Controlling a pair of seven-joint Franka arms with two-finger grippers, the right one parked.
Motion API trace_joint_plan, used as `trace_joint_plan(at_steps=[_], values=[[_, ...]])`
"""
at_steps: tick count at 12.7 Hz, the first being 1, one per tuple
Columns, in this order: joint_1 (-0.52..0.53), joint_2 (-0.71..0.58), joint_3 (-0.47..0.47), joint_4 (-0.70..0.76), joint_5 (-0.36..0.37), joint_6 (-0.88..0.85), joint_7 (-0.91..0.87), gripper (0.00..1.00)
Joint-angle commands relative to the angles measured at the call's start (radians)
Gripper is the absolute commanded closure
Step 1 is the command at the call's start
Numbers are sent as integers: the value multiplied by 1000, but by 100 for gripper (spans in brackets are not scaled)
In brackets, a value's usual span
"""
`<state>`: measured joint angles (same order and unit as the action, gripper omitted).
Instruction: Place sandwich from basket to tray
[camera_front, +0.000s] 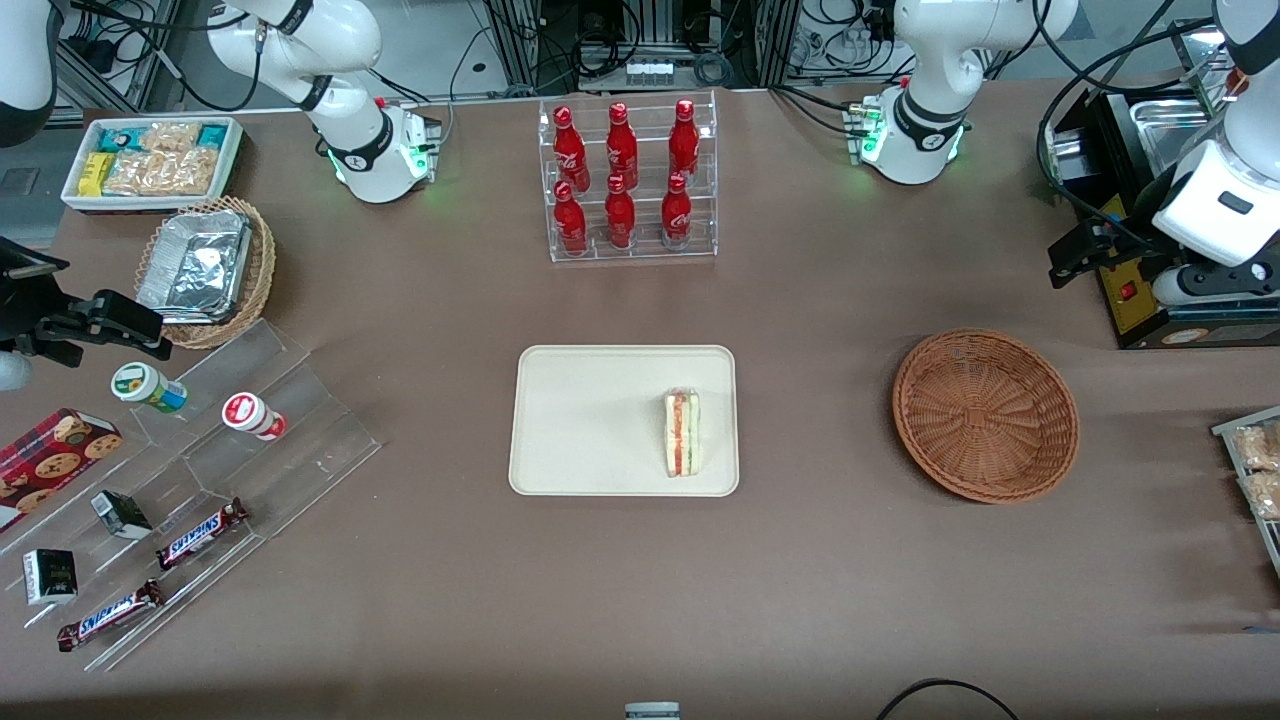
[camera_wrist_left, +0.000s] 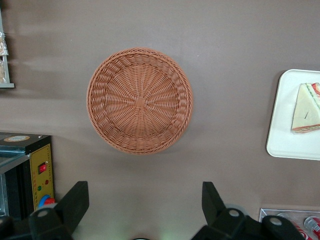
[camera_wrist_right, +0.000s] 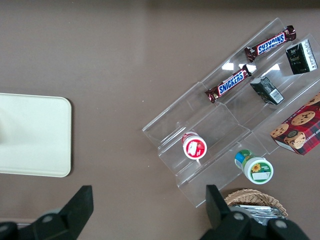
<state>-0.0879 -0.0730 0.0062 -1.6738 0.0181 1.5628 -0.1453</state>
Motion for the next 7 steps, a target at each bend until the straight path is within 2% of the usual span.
trace_joint_plan(at_steps=[1,7], values=[[-10,-22,0,8,11,-12,6,0],[-15,-16,-11,14,-16,-35,6,0]])
